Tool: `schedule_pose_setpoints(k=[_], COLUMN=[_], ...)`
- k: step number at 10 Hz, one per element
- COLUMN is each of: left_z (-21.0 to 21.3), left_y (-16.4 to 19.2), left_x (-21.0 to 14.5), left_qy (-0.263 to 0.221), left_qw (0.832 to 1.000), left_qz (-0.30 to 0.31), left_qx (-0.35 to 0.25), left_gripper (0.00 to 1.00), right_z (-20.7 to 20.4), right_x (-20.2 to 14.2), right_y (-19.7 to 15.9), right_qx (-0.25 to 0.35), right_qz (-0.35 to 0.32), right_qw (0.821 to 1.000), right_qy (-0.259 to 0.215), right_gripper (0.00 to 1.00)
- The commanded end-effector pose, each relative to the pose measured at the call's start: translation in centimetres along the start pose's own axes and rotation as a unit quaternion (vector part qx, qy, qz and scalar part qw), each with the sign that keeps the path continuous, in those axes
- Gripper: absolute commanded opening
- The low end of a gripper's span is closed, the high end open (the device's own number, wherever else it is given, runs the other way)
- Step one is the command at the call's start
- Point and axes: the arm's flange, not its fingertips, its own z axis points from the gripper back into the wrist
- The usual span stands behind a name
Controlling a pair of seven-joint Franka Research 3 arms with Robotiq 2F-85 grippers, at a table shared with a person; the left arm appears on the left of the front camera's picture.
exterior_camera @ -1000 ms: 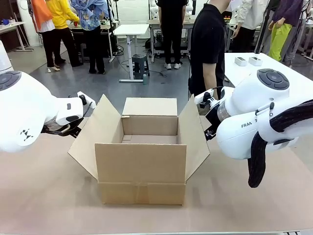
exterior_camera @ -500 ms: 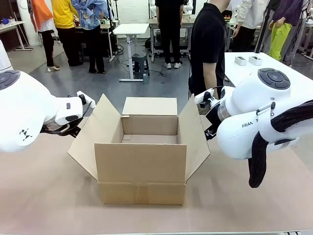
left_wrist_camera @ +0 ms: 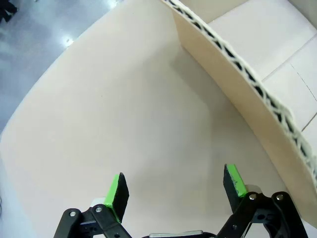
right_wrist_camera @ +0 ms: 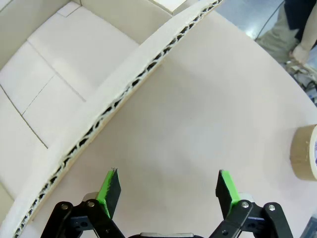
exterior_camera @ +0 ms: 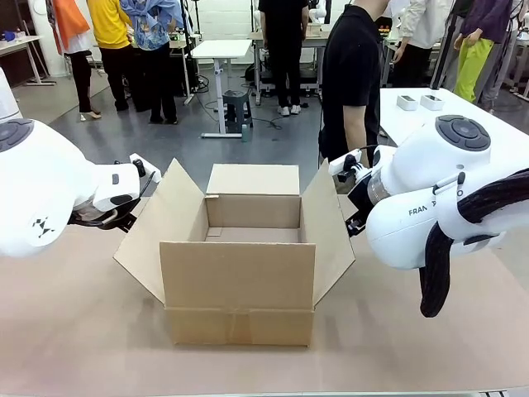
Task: Wrap the clocks to prevent damage.
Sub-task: Open the side flaps of the Package Box.
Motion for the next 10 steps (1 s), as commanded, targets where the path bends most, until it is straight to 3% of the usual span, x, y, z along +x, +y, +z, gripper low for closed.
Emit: schedule_pose_setpoints(k=[1, 3, 5, 8, 9, 10], left_z=[1.8, 6.8, 13.2, 19.6, 20.5, 19.2], left_y=[1.5, 3.4, 3.8, 2.4, 2.0, 2.8], left_x=[0.6, 2.8, 5.1, 5.9, 5.9, 6.1], left_qy=[-0.011, -0.002, -0.004, 0.003, 0.007, -0.009], left_qw=[0.999, 0.996, 0.994, 0.991, 0.992, 0.993], left_qz=[-0.031, -0.088, -0.11, -0.13, -0.123, -0.119], left_qx=[0.01, -0.001, 0.009, 0.031, 0.027, 0.018], left_gripper=[1.0, 1.0, 1.0, 1.0, 1.0, 1.0], right_z=[1.4, 5.8, 13.1, 22.7, 23.5, 21.7], right_x=[0.3, 1.4, 3.1, 4.3, 4.2, 4.0], right_y=[-1.4, -3.6, -4.3, -1.8, -1.5, -2.8], right_qx=[-0.008, -0.004, -0.023, -0.058, -0.061, -0.041], right_qz=[0.002, -0.001, -0.012, 0.008, 0.009, 0.001], right_qw=[1.0, 0.999, 0.999, 0.997, 0.996, 0.999], right_qy=[0.011, 0.049, 0.048, 0.045, 0.057, 0.032], right_gripper=[1.0, 1.0, 1.0, 1.0, 1.0, 1.0])
